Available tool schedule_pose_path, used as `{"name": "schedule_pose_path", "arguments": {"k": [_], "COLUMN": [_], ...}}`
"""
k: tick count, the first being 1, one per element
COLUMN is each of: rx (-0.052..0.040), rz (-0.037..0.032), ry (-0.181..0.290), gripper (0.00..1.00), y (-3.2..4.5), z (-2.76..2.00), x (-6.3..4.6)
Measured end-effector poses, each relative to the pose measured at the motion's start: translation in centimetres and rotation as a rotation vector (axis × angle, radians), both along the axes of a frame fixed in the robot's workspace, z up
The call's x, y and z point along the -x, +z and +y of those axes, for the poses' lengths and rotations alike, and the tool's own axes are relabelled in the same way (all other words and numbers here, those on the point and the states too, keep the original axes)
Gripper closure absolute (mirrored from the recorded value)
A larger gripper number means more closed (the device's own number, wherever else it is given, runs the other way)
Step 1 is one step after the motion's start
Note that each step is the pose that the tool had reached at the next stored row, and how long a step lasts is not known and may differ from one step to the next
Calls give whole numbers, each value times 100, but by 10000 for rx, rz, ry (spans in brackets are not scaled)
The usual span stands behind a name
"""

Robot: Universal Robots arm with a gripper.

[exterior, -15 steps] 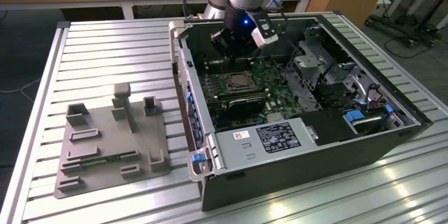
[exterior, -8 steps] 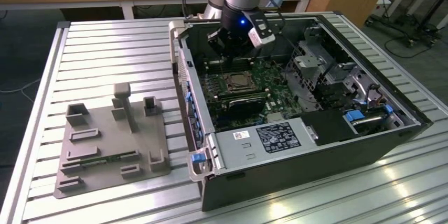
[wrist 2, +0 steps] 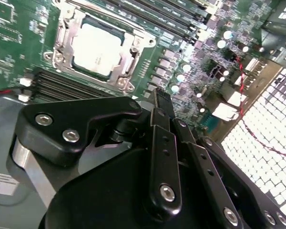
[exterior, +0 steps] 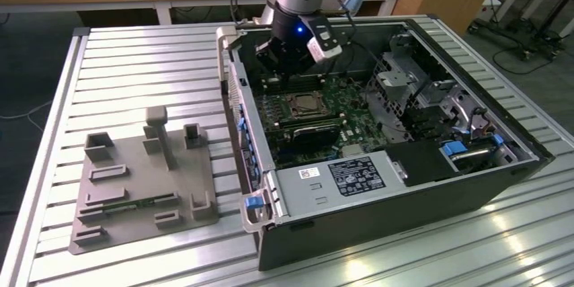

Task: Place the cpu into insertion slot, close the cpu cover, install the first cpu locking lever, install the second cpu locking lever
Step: 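Install the first cpu locking lever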

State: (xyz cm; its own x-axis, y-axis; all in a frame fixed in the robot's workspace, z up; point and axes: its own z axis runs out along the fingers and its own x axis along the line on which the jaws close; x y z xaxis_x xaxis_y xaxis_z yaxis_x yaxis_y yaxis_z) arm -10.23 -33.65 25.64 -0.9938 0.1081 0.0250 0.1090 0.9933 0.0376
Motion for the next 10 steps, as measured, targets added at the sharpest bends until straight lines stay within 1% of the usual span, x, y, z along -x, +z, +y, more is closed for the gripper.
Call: {"name": "schedule_pose_path", "arguments": {"k": [3, 7, 9, 10], "rx": [3, 2, 2, 1], "rz": [2, 1, 2, 1], "ry": [109, 198, 231, 301], "gripper": [89, 89, 89, 89], "y": [-5, -8, -11, -17], "z": [9, 76, 101, 132], "x": [19, 19, 21, 31]}}
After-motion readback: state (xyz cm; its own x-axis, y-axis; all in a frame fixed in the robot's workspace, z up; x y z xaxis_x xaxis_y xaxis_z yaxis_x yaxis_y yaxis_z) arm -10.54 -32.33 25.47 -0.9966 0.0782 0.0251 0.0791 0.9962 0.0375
